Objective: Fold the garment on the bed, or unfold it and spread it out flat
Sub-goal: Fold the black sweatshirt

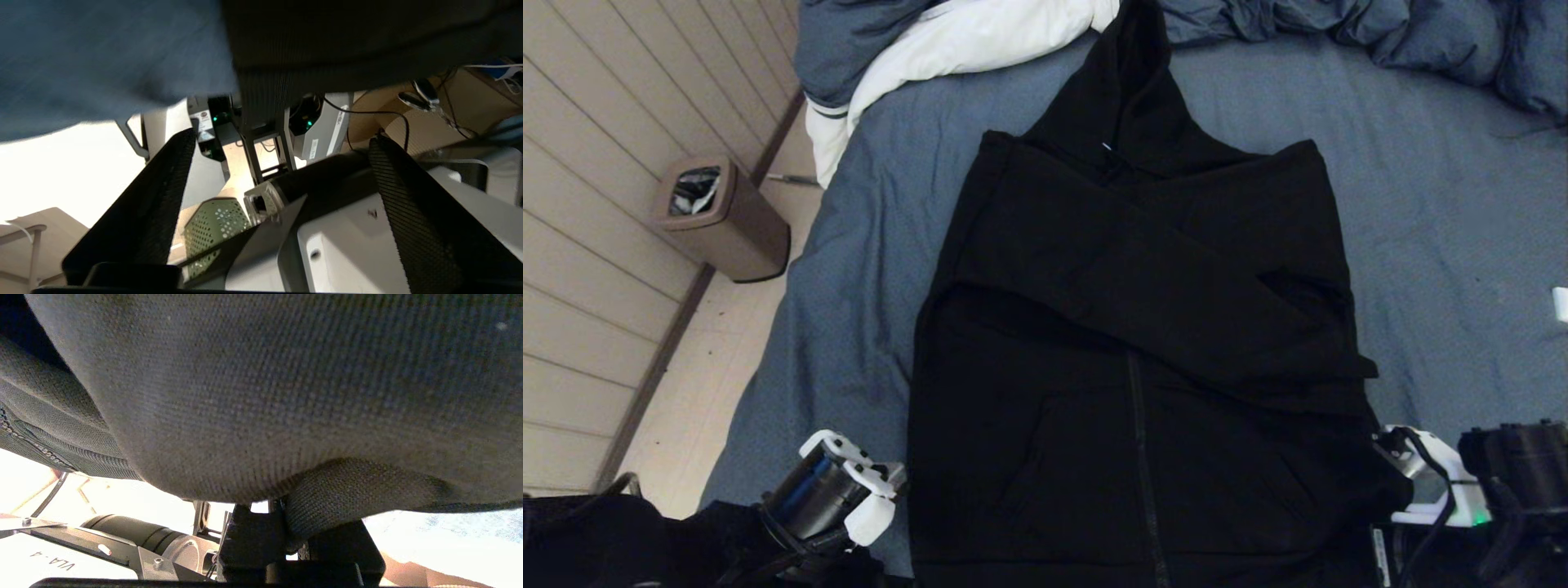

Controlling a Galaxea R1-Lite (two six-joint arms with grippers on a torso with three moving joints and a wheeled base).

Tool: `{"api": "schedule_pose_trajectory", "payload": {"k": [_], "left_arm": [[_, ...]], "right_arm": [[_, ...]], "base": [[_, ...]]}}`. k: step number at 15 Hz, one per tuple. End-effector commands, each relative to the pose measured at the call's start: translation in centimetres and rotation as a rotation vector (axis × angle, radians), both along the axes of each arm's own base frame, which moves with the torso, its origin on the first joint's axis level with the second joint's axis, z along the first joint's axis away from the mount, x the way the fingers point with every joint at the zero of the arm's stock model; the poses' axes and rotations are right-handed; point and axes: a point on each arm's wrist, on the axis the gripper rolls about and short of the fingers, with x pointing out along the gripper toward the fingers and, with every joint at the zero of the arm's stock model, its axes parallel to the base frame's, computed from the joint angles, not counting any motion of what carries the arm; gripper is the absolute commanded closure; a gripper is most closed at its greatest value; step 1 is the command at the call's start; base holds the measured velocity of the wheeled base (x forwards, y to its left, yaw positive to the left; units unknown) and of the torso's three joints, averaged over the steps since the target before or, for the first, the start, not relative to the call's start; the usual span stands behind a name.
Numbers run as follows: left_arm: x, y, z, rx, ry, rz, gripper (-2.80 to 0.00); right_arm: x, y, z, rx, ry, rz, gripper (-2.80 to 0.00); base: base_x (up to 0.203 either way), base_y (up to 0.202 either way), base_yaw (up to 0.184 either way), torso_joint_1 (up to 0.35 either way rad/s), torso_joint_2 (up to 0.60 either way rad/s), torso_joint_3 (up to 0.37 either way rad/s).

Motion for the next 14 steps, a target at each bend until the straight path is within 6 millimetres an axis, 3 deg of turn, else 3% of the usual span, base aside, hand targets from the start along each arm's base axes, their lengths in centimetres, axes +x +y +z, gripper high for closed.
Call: {"api": "schedule_pose_trajectory", "payload": {"k": [1, 8, 14], "left_arm": [[0.6, -0.7, -1.3, 0.025, 0.028, -0.001, -2.8], [1.7, -1.7, -2.1, -0.002, -0.011, 0.018, -2.8], [2.9, 0.0, -3.4, 0.047, -0.125, 0.156, -2.8]], "right_arm": [[0.0, 0.0, 0.1, 0.002, -0.009, -0.001, 0.0], [-0.2, 0.0, 0.1, 0.002, -0.007, -0.001, 0.0], [-0.1, 0.0, 0.2, 0.004, -0.014, 0.002, 0.0]], "base": [[0.0, 0.0, 0.0, 0.0, 0.0, 0.0], [0.0, 0.0, 0.0, 0.0, 0.0, 0.0], [0.0, 0.0, 0.0, 0.0, 0.0, 0.0]]}}
